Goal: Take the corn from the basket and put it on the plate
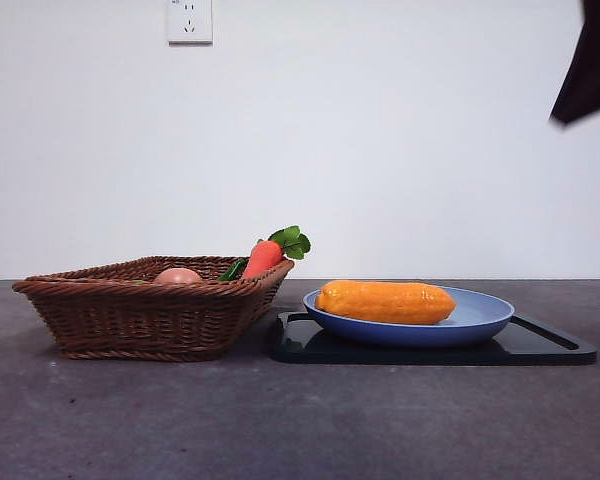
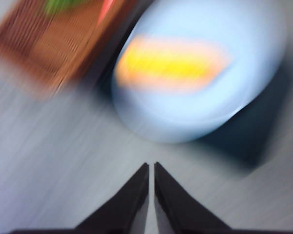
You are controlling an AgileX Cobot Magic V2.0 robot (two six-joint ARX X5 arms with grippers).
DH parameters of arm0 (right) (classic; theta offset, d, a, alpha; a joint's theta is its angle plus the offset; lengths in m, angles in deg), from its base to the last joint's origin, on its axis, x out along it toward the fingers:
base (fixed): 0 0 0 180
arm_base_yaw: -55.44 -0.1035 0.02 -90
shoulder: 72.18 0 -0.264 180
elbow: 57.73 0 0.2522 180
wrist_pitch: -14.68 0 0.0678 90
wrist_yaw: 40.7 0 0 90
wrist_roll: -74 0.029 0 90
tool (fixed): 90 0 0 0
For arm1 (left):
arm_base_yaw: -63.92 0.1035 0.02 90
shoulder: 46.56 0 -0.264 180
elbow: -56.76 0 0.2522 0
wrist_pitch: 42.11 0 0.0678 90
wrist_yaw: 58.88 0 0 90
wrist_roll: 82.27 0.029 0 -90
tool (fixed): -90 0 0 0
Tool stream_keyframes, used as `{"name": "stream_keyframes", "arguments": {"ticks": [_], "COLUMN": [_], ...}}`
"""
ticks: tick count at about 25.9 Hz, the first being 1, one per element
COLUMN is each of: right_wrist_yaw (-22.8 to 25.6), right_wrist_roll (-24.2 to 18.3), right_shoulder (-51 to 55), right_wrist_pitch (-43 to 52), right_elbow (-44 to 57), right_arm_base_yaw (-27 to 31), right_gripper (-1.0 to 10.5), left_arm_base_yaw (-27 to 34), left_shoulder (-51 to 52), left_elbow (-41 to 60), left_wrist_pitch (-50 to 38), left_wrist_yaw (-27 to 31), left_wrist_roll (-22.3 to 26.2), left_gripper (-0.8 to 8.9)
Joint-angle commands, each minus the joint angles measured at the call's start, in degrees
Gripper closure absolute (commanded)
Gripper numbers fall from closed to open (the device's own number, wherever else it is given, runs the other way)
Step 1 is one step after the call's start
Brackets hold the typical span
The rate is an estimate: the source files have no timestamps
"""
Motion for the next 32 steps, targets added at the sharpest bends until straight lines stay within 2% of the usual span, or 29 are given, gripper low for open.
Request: {"name": "stream_keyframes", "arguments": {"ticks": [1,4,7,12,15,18,29,32], "right_wrist_yaw": [0.63,0.90,1.84,7.34,7.56,10.19,11.91,11.89], "right_wrist_roll": [-2.95,-2.93,-2.95,-2.93,-2.93,-2.93,-2.86,-2.89], "right_shoulder": [6.80,15.89,26.69,37.94,42.71,46.14,52.33,53.53], "right_wrist_pitch": [10.49,18.95,28.96,38.80,40.72,40.94,39.50,36.26], "right_elbow": [3.43,10.73,22.10,35.23,40.33,43.52,49.46,50.27], "right_arm_base_yaw": [3.43,9.27,14.51,15.76,15.80,15.80,15.80,15.78], "right_gripper": [9.4,9.4,9.4,9.4,9.4,9.4,9.4,9.4], "left_arm_base_yaw": [0.15,0.15,0.15,0.15,0.15,0.15,0.15,0.15], "left_shoulder": [0.00,0.00,0.00,0.00,0.00,0.00,0.00,0.00], "left_elbow": [0.57,0.57,0.57,0.57,0.57,0.57,0.57,0.57], "left_wrist_pitch": [2.82,2.80,2.82,2.80,2.82,2.82,2.80,2.82], "left_wrist_yaw": [-0.26,-0.26,-0.26,-0.26,-0.26,-0.26,-0.26,-0.26], "left_wrist_roll": [-0.13,-0.13,-0.13,-0.13,-0.13,-0.13,-0.13,-0.13], "left_gripper": [8.07,8.07,8.07,8.07,8.07,8.07,8.07,8.07]}}
